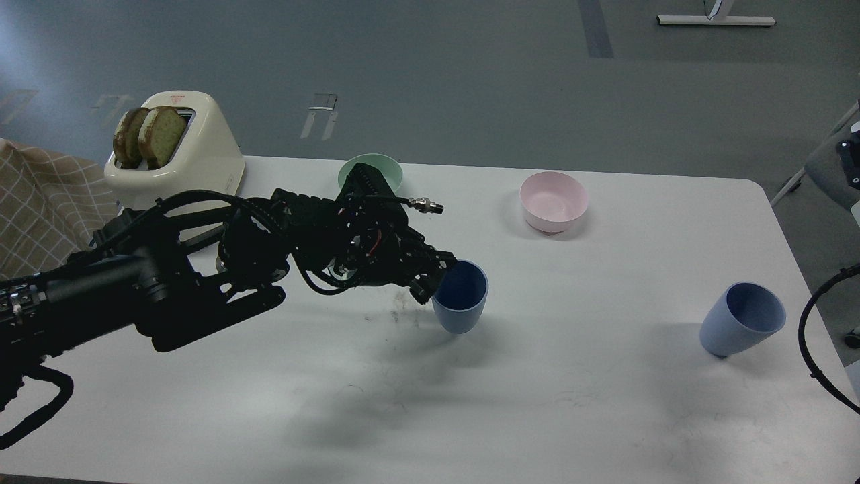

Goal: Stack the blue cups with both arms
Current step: 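Lower the blue cup upright onto the table center, release it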

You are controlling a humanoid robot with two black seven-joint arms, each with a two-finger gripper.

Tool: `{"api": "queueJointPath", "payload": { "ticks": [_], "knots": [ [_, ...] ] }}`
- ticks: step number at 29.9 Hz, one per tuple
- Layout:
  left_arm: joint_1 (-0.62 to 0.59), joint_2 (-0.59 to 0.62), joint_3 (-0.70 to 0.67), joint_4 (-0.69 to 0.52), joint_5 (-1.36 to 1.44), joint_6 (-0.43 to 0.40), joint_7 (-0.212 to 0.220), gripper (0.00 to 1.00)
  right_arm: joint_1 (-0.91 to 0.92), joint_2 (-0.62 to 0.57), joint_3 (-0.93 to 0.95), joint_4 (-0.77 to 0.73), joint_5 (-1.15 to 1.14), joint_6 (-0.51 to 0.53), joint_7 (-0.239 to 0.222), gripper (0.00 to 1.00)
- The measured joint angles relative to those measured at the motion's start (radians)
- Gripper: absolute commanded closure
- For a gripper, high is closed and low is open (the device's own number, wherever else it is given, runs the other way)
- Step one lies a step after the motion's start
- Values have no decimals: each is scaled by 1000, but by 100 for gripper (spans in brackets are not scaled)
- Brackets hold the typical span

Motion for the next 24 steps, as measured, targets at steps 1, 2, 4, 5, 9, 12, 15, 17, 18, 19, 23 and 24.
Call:
{"api": "queueJointPath", "payload": {
  "ticks": [1, 2, 4, 5, 9, 12, 15, 17, 18, 19, 23, 24],
  "knots": [
    [2, -2, 8, 0, 8, 0, 3, 100, -2, 0, 0, 2, 0, 0, 0, 0],
    [5, -4, 15, 1, 17, 0, 5, 100, -3, 0, 0, 3, 1, 0, 0, 0],
    [11, -4, 22, 1, 27, 0, 8, 100, -5, 0, 0, 4, 1, 0, 0, 0],
    [13, -4, 23, 1, 30, 0, 8, 99, -5, 0, 0, 4, 1, 0, 0, 0],
    [17, -3, 24, 1, 31, 1, 9, 87, -7, 1, 0, 5, 1, 0, 0, 0],
    [20, -4, 24, 1, 31, 0, 11, 74, -7, 1, 0, 5, 1, 0, 0, 0],
    [22, -4, 20, 1, 30, 0, 12, 46, -7, 2, 0, 5, 1, 0, 0, 0],
    [22, 0, 15, 0, 26, 0, 12, 31, -8, 2, 0, 5, 1, 0, 0, 0],
    [21, 2, 13, -2, 24, 0, 12, 29, -8, 2, 0, 5, 1, 0, 0, 0],
    [18, 3, 11, -4, 22, 0, 12, 29, -8, 2, 0, 5, 1, 0, 0, 0],
    [11, 8, 3, -9, 14, 0, 9, 20, -8, 1, 0, 4, 1, 0, 0, 0],
    [10, 9, -2, -9, 6, 0, 9, 16, -8, 1, 0, 4, 1, 0, 0, 0]
  ]
}}
